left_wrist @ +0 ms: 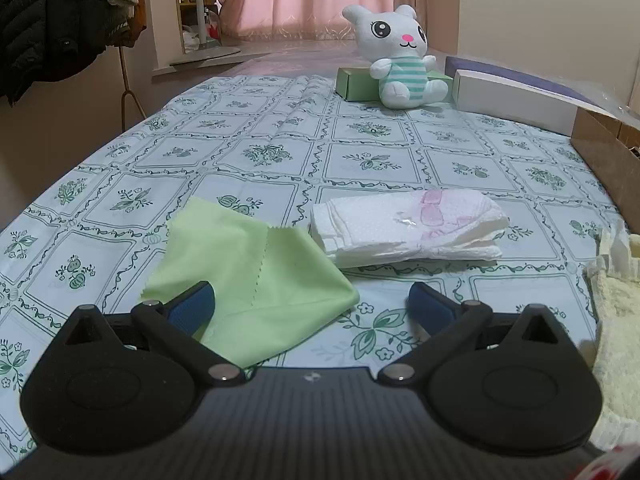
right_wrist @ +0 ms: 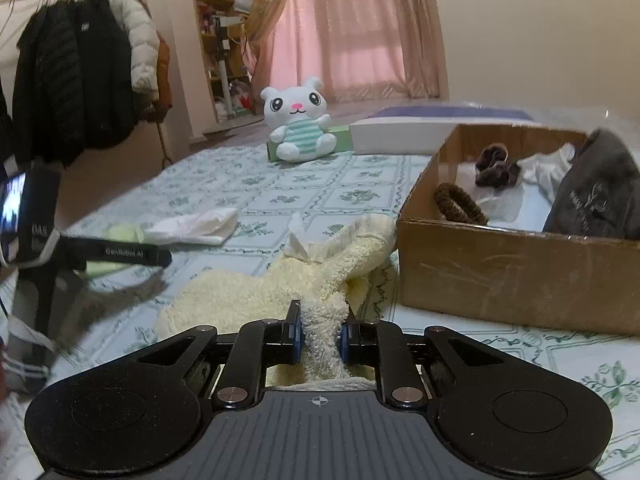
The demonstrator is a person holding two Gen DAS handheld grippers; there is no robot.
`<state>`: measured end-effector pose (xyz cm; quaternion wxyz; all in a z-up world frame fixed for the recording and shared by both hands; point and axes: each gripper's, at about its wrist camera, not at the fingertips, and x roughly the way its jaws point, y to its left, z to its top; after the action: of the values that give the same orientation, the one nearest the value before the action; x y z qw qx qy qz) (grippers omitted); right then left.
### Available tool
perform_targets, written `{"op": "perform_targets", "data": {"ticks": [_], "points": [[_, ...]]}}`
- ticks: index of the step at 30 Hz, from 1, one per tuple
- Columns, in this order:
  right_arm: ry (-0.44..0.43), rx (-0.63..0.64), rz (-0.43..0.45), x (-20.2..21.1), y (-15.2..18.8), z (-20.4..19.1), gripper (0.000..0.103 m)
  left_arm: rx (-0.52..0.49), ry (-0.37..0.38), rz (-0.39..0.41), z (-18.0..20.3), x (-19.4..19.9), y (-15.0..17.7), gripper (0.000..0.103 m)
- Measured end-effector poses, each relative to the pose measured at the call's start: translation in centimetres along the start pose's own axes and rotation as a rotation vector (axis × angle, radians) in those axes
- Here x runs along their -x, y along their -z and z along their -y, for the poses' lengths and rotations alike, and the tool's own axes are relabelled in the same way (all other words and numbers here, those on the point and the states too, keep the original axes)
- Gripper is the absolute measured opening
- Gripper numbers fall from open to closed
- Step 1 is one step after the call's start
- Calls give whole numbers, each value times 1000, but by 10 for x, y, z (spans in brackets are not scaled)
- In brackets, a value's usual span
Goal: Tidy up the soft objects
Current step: 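Lift the yellow towel with the right gripper and carry it toward the box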
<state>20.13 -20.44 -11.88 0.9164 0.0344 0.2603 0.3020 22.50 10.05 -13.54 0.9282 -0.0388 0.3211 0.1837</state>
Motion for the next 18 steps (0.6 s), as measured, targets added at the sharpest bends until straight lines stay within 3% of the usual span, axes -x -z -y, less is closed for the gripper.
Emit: {"op": "perform_targets", "data": {"ticks": [18], "points": [[14, 53, -19, -12, 3, -5, 19, 2, 1, -1, 1, 0, 0, 103]]}}
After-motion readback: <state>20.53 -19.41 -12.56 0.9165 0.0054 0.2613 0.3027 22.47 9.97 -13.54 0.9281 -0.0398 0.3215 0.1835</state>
